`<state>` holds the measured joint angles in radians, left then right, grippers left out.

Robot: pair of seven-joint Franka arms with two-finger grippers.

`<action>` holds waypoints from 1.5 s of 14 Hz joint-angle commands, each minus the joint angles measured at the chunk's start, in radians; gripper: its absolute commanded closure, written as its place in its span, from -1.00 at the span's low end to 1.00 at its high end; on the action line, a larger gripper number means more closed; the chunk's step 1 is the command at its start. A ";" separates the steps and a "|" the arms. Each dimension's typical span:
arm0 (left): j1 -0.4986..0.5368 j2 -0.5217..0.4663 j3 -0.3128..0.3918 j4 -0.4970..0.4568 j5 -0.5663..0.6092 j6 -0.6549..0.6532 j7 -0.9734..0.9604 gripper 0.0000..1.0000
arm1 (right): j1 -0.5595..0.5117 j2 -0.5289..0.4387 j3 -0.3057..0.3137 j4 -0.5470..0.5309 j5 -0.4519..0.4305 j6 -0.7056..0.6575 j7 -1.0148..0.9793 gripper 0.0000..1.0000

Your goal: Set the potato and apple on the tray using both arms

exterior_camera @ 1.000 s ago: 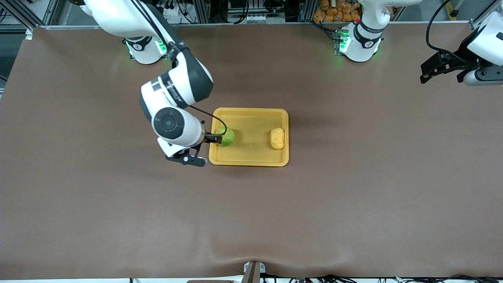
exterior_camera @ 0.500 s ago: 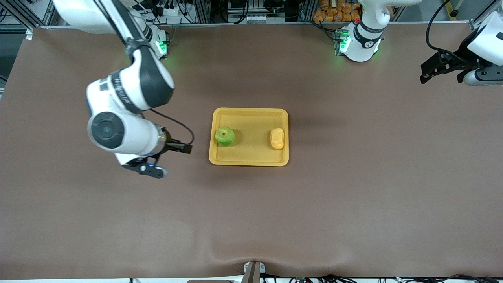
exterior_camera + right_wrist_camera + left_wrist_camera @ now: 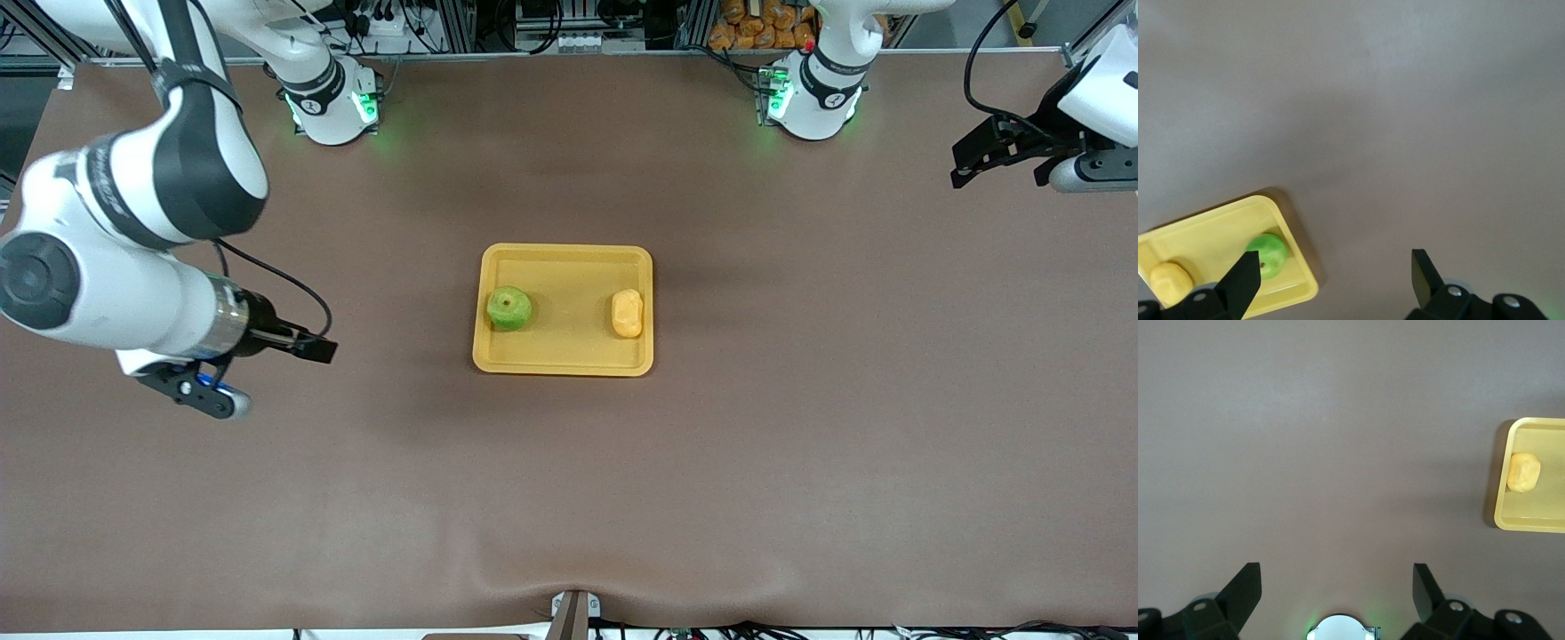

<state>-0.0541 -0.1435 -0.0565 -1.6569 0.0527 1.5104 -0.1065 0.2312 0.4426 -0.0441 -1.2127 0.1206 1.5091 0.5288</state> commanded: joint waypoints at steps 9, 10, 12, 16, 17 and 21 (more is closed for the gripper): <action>-0.001 -0.025 -0.008 -0.007 -0.017 -0.024 -0.004 -1.00 | -0.144 -0.149 0.017 -0.019 -0.110 -0.064 -0.349 -1.00; -0.001 -0.025 -0.008 -0.007 -0.017 -0.026 -0.004 -1.00 | -0.156 -0.168 0.017 -0.036 -0.111 -0.069 -0.381 -1.00; 0.000 -0.028 -0.005 0.000 -0.017 -0.027 -0.001 -1.00 | -0.182 -0.220 0.018 -0.086 -0.111 -0.067 -0.447 -1.00; -0.001 -0.019 -0.005 0.020 -0.016 -0.041 0.010 -1.00 | -0.199 -0.349 0.018 -0.258 -0.113 0.014 -0.478 -1.00; -0.001 -0.019 -0.005 0.020 -0.016 -0.041 0.010 -1.00 | -0.217 -0.381 0.018 -0.308 -0.113 0.048 -0.518 -1.00; -0.007 -0.018 -0.006 0.022 -0.011 -0.061 0.013 -1.00 | -0.216 -0.435 0.020 -0.393 -0.113 0.094 -0.556 -1.00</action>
<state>-0.0566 -0.1546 -0.0629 -1.6474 0.0527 1.4719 -0.1053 0.0276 0.0603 -0.0439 -1.5341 0.0185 1.5729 -0.0116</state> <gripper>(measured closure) 0.000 0.000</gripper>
